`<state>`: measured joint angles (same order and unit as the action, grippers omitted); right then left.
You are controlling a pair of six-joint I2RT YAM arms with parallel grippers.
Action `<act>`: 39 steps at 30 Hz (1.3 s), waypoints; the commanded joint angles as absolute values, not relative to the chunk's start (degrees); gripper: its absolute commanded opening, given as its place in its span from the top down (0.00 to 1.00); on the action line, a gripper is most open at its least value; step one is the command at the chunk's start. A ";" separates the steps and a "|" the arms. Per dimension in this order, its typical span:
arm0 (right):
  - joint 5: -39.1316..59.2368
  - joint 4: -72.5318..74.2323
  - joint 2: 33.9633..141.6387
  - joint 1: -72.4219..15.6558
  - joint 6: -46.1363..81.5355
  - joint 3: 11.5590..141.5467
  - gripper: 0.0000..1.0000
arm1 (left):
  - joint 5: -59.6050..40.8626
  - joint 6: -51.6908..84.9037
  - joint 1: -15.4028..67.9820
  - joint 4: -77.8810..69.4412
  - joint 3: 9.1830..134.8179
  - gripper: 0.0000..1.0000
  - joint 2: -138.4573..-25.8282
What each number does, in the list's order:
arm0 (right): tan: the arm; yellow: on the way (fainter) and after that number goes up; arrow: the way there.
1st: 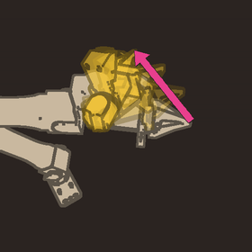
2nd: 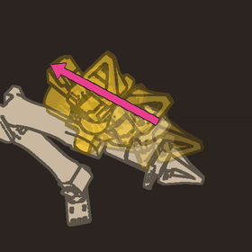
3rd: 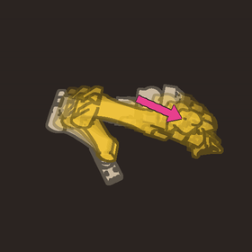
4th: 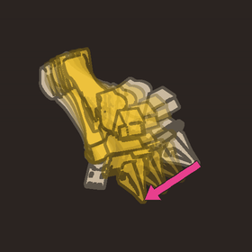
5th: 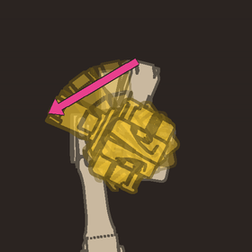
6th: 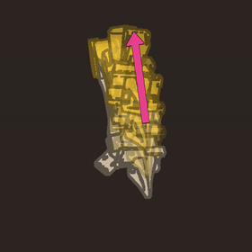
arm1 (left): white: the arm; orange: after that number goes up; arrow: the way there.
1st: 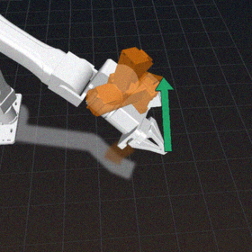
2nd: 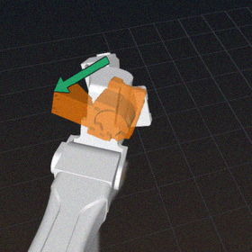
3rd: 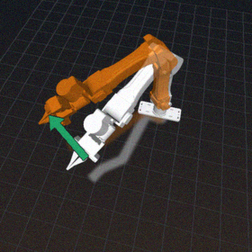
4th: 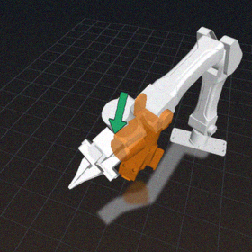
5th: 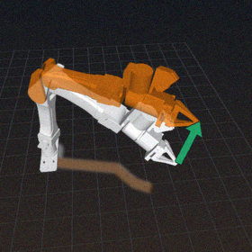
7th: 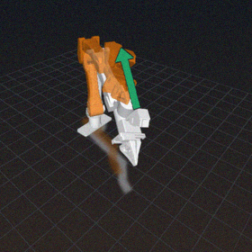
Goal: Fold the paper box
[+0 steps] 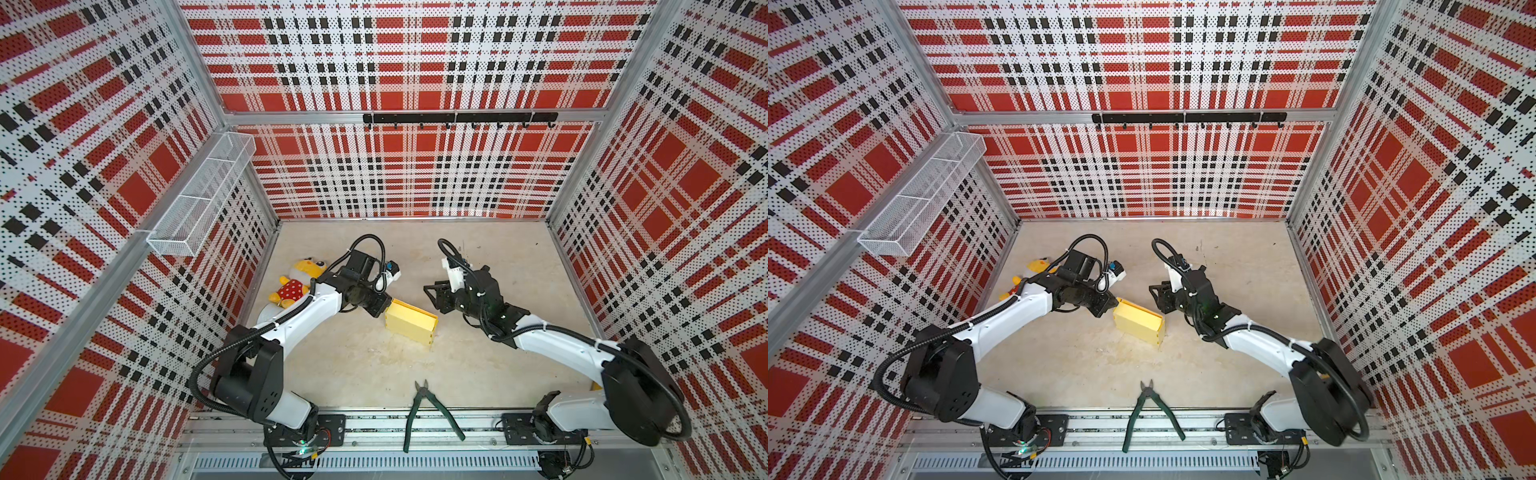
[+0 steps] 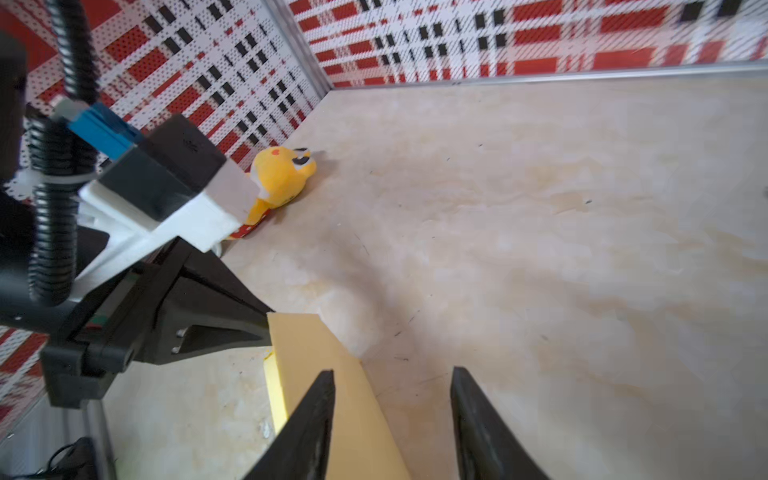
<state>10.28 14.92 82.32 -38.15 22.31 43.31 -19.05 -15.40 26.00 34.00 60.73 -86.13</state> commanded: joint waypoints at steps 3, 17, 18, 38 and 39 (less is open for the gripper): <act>21.54 25.84 91.46 -38.14 31.17 45.67 0.52 | -17.45 -18.76 26.80 34.76 58.64 1.00 -85.73; 26.89 26.98 92.24 -37.62 33.37 45.81 0.48 | -17.15 -19.56 27.04 34.28 60.10 1.00 -87.62; 27.02 25.75 91.89 -37.52 33.22 45.96 0.48 | -17.15 -19.42 27.05 34.28 60.12 1.00 -87.65; 29.71 24.01 95.68 -37.52 33.32 45.59 0.53 | -16.64 -19.55 27.15 34.28 60.19 1.00 -88.18; 29.74 23.75 95.86 -37.53 33.15 45.48 0.54 | -16.73 -19.58 27.16 34.28 60.21 1.00 -88.23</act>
<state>29.54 23.55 93.97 -37.78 34.06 44.58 -17.93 -18.52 26.46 31.73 60.16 -86.52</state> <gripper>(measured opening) 0.465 0.049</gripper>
